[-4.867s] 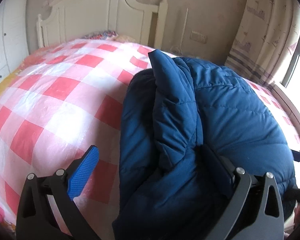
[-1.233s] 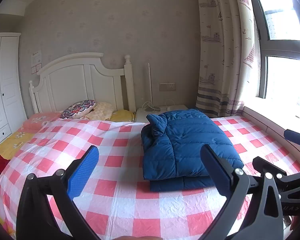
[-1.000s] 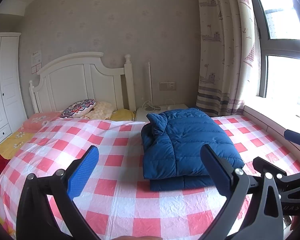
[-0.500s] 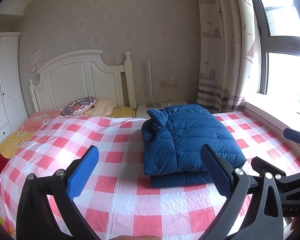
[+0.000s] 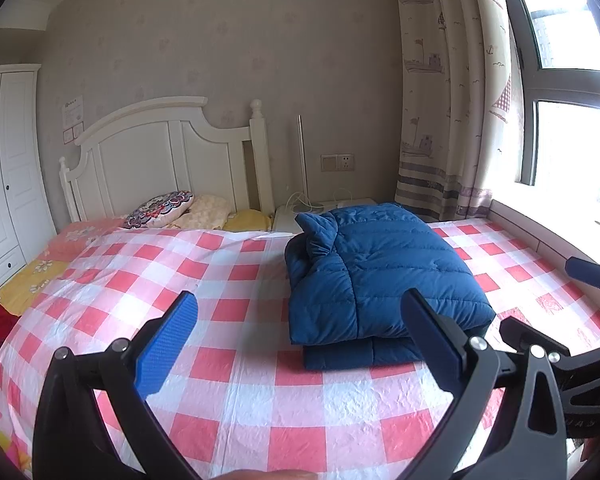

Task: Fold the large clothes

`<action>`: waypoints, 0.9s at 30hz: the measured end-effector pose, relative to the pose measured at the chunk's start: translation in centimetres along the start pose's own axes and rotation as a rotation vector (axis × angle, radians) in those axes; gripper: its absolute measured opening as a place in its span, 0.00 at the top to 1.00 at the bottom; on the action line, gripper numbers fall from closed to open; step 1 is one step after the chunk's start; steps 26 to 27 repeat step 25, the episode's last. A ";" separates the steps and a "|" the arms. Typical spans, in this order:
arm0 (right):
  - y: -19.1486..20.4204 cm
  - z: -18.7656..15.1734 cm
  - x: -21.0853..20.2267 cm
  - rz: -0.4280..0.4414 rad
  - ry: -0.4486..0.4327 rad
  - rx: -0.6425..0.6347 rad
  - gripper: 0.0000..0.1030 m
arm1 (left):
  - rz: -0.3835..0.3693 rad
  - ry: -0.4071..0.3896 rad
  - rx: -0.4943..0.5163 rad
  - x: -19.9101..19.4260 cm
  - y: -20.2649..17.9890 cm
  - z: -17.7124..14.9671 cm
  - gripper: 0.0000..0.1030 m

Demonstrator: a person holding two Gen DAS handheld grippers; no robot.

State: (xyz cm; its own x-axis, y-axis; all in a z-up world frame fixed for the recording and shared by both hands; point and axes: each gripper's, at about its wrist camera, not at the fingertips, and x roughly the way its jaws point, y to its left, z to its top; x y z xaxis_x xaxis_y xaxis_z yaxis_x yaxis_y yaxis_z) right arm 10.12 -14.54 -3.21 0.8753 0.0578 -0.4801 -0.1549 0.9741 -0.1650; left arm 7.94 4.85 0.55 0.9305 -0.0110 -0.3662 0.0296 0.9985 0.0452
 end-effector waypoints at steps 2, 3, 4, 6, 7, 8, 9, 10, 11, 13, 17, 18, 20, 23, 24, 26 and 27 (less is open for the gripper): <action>0.1 -0.1 0.0 0.001 0.001 -0.001 0.04 | 0.000 0.000 0.000 0.0 0.0 0.0 0.02; 0.1 -0.1 0.1 0.001 0.002 -0.001 0.04 | 0.000 0.001 0.000 0.0 0.0 0.0 0.02; 0.2 -0.1 0.1 0.001 0.002 -0.002 0.04 | -0.001 0.001 0.000 0.0 0.0 0.0 0.02; 0.2 -0.1 0.1 0.002 0.003 -0.002 0.04 | 0.000 0.001 0.000 0.0 0.0 -0.1 0.02; 0.2 -0.1 0.1 0.001 0.003 -0.001 0.04 | 0.001 0.001 0.000 0.0 0.0 0.0 0.02; 0.3 -0.1 0.1 0.001 0.004 -0.001 0.04 | 0.000 0.001 0.000 0.0 0.0 0.0 0.02; 0.3 -0.1 0.1 0.002 0.004 -0.002 0.04 | -0.001 0.001 0.001 0.0 0.0 0.0 0.02; 0.3 -0.2 0.1 0.003 0.004 -0.003 0.04 | -0.001 0.001 0.003 0.0 0.0 -0.1 0.02; 0.4 -0.2 0.2 0.004 0.005 -0.004 0.04 | 0.000 0.001 0.003 0.0 0.0 -0.1 0.02; 0.4 -0.3 0.2 0.006 0.007 -0.003 0.04 | -0.002 0.000 0.000 0.0 0.0 -0.1 0.02; 0.3 -0.7 1.1 0.018 0.029 0.001 0.04 | -0.027 0.005 0.031 0.7 -0.5 -0.5 0.02; 0.2 -0.8 1.5 0.022 0.037 0.001 0.04 | -0.051 0.021 0.016 1.3 0.0 -0.4 0.02; -0.6 -0.9 2.4 0.035 0.056 0.006 0.04 | -0.098 0.076 -0.003 3.0 1.1 0.0 0.02; -4.1 -0.5 4.3 0.032 0.083 0.014 0.04 | -0.095 0.174 -0.034 7.7 5.9 1.2 0.02; -5.8 -0.3 4.9 0.002 0.096 0.014 0.04 | -0.072 0.199 -0.048 9.1 7.6 1.6 0.02; -8.0 -0.1 5.5 -0.040 0.110 0.019 0.04 | -0.028 0.241 -0.073 11.3 10.7 1.9 0.02; -8.0 -0.1 5.5 -0.040 0.110 0.019 0.04 | -0.028 0.241 -0.073 11.3 10.7 1.9 0.02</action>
